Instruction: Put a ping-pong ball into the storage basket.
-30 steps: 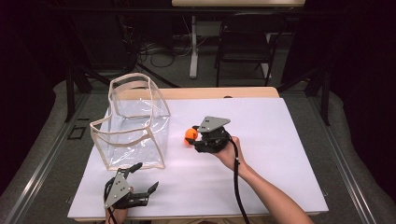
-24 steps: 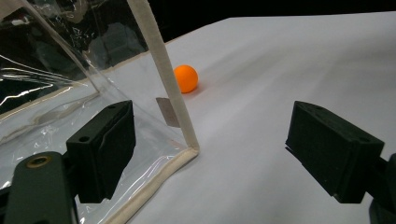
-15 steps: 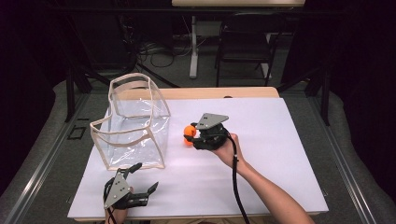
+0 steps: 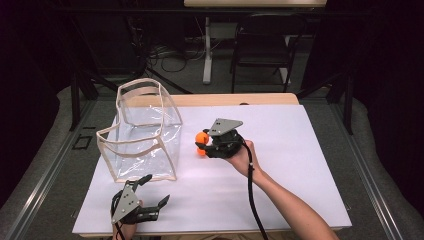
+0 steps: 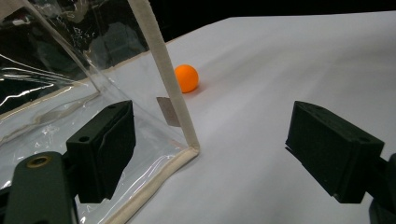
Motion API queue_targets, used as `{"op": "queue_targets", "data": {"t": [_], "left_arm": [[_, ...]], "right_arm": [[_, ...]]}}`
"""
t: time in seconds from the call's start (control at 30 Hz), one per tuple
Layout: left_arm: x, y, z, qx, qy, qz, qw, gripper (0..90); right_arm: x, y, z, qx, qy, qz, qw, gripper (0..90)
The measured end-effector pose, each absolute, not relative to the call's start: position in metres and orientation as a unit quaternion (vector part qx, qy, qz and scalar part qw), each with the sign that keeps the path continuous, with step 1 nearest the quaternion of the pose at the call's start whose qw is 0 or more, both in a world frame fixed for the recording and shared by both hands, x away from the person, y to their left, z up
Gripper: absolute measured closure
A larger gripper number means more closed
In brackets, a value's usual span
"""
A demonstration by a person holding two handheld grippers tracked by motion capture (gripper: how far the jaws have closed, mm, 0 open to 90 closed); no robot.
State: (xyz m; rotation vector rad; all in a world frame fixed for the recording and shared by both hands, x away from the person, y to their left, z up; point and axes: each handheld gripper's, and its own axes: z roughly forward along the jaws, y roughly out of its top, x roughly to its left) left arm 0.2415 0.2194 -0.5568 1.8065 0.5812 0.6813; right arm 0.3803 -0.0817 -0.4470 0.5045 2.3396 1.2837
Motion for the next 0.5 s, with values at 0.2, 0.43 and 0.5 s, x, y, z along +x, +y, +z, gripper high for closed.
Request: {"op": "queue_targets", "data": {"t": [0.2,0.43,0.5], "left_arm": [[0.2414,0.2194,-0.5569,0.758,0.243,0.285,0.534,15.6],[0.2411,0.2194,-0.5567,0.757,0.243,0.286,0.534,15.6],[0.2413,0.2195,-0.5568,0.758,0.243,0.286,0.534,15.6]], "right_arm": [[0.3815,-0.0801,-0.4425,0.178,0.841,0.463,0.213,50.6],[0.3851,-0.0785,-0.4404,0.180,0.842,0.463,0.211,50.6],[0.3862,-0.0782,-0.4395,0.179,0.842,0.463,0.211,50.6]]}}
